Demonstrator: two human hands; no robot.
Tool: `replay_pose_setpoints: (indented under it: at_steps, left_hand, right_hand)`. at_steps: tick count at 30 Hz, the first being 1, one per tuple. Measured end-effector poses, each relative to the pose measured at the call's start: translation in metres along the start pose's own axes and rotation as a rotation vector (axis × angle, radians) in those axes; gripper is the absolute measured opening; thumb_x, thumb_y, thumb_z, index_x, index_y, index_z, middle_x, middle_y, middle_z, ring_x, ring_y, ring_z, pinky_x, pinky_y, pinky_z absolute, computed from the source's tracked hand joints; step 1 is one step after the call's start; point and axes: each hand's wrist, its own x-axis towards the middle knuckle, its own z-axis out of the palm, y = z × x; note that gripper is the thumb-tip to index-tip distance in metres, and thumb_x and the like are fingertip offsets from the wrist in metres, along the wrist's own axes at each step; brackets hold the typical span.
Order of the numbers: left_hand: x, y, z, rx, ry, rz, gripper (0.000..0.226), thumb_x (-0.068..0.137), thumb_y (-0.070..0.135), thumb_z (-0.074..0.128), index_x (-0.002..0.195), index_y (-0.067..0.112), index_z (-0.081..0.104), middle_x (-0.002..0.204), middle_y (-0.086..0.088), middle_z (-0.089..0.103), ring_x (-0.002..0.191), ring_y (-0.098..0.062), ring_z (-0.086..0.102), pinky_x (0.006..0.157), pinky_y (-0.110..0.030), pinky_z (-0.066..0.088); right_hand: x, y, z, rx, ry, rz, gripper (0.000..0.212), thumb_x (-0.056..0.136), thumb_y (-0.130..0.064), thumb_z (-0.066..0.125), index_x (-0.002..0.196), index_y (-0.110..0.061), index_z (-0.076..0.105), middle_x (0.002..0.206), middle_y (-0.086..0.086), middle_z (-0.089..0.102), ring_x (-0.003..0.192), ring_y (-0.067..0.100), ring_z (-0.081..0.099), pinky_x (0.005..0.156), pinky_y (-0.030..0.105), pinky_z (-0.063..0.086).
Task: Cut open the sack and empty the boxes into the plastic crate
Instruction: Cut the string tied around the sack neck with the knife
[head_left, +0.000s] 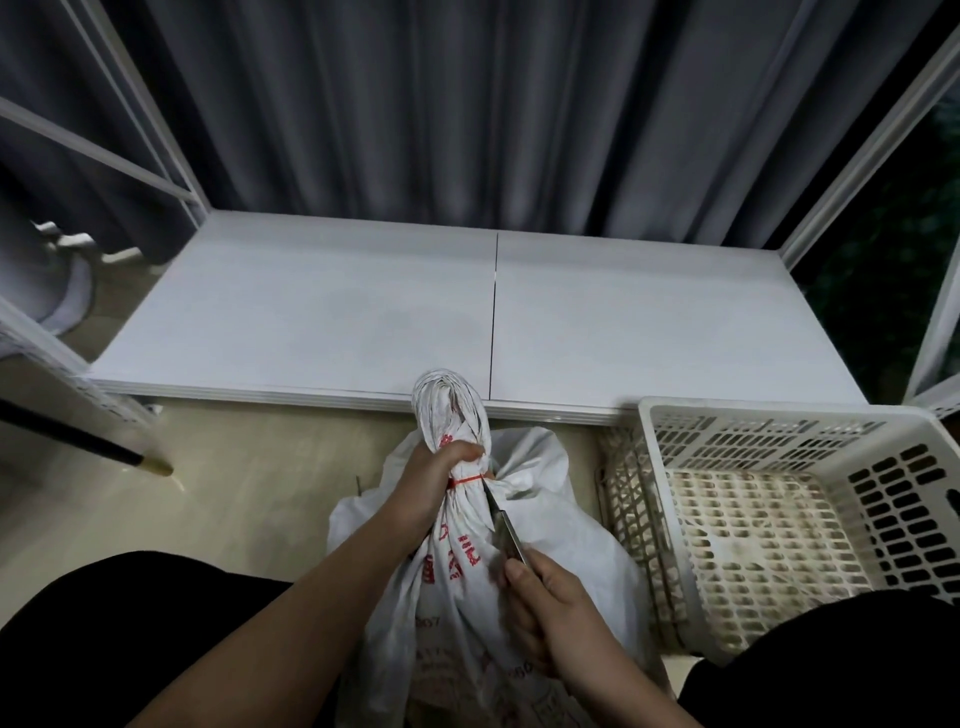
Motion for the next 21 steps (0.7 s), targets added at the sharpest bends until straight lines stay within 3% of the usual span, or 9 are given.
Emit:
replay_pose_setpoints:
  at_steps: [9,15,21]
  left_hand:
    - [0.0014,-0.0041,-0.0015,0.016,-0.011,0.038,0.033,0.067,0.015,0.063,0.095,-0.002,0.064,0.077,-0.012,0.068,0.068,-0.022,0.066,0.057,-0.022,0.052]
    - [0.0034,-0.0072,-0.0047,0.024,0.011,0.035,0.044,0.061,0.019,0.063,0.100,-0.001,0.065,0.083,-0.013,0.069,0.078,-0.027,0.066,0.070,-0.030,0.050]
    - [0.0025,-0.0091,-0.0057,0.043,0.003,0.050,0.028,0.065,0.015,0.064,0.090,0.003,0.066,0.077,-0.012,0.069,0.073,-0.026,0.066,0.069,-0.030,0.052]
  right_hand:
    - [-0.0041,0.0016,0.0009,0.057,0.011,0.057,0.026,0.100,-0.016,0.041,0.074,-0.011,0.044,0.045,-0.002,0.027,0.033,0.006,0.020,0.032,0.011,0.018]
    - [-0.0024,0.0049,-0.0029,0.018,-0.002,0.081,0.024,0.100,-0.018,0.040,0.078,-0.010,0.044,0.046,-0.003,0.027,0.033,0.006,0.020,0.034,0.010,0.018]
    - [-0.0034,0.0072,-0.0057,0.030,-0.014,0.103,0.024,0.099,-0.020,0.041,0.078,-0.012,0.044,0.047,-0.003,0.027,0.032,0.006,0.019,0.035,0.009,0.017]
